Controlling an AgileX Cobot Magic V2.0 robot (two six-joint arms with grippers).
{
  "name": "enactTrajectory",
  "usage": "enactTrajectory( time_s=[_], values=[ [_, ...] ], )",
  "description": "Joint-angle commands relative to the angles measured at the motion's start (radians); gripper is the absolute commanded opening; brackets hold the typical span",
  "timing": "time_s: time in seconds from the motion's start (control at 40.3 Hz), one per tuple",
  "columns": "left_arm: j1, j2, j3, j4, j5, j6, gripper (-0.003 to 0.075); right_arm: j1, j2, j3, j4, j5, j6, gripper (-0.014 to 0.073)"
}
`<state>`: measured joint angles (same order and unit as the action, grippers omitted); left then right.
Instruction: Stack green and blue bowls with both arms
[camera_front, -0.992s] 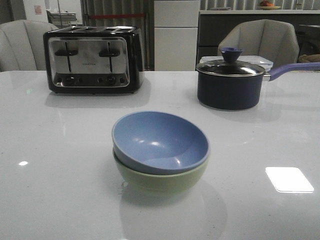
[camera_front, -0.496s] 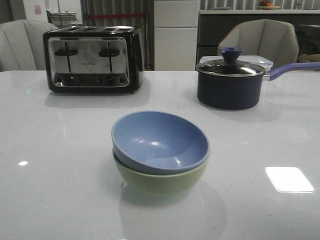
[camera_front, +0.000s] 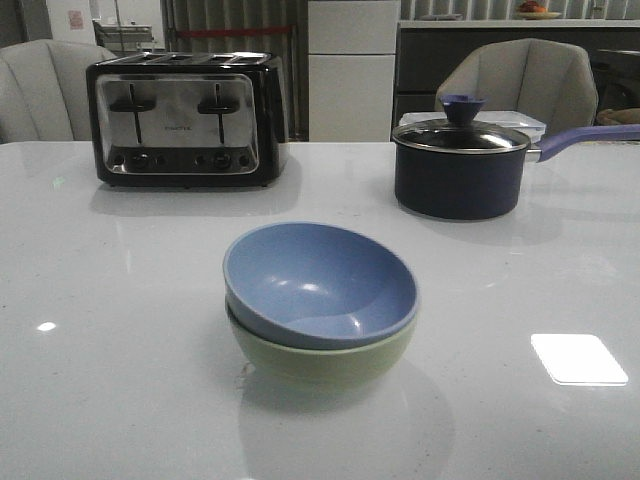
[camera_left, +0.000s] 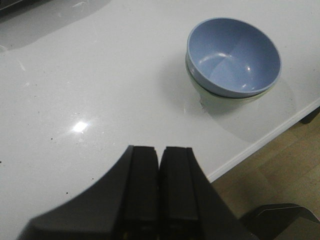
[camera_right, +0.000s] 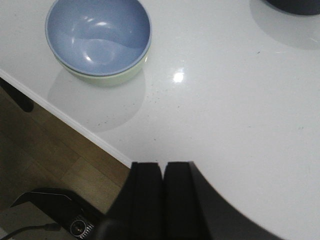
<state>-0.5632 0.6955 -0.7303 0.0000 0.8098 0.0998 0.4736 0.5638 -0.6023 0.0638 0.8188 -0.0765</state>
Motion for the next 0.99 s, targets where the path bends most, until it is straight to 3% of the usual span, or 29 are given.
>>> enactTrajectory(
  time_s=[0.0, 0.124, 0.322, 0.446, 0.669, 0.843, 0.967],
  values=[
    [0.026, -0.036, -0.005, 0.0, -0.093, -0.007, 0.0097, -0.007, 0.0, -0.028, 0.005, -0.058, 0.001, 0.0055],
    [0.137, -0.143, 0.1, 0.016, -0.219, -0.005, 0.0096, -0.007, 0.0, -0.028, 0.005, -0.058, 0.001, 0.0055],
    [0.349, -0.416, 0.384, -0.006, -0.552, -0.005, 0.0096, -0.007, 0.0, -0.028, 0.005, -0.058, 0.001, 0.0055],
    [0.438, -0.571, 0.509, -0.018, -0.612, -0.005, 0.0096, -0.007, 0.0, -0.028, 0.005, -0.058, 0.001, 0.0055],
    [0.485, -0.722, 0.652, -0.036, -0.723, -0.036, 0.0097, -0.007, 0.0, -0.028, 0.005, -0.058, 0.001, 0.0055],
    [0.485, -0.72, 0.74, -0.036, -0.866, -0.064, 0.0097, -0.007, 0.0, -0.028, 0.005, -0.058, 0.001, 0.0055],
    [0.485, -0.72, 0.737, -0.036, -0.888, -0.064, 0.0097, -0.007, 0.0, -0.028, 0.005, -0.058, 0.001, 0.0055]
  ],
)
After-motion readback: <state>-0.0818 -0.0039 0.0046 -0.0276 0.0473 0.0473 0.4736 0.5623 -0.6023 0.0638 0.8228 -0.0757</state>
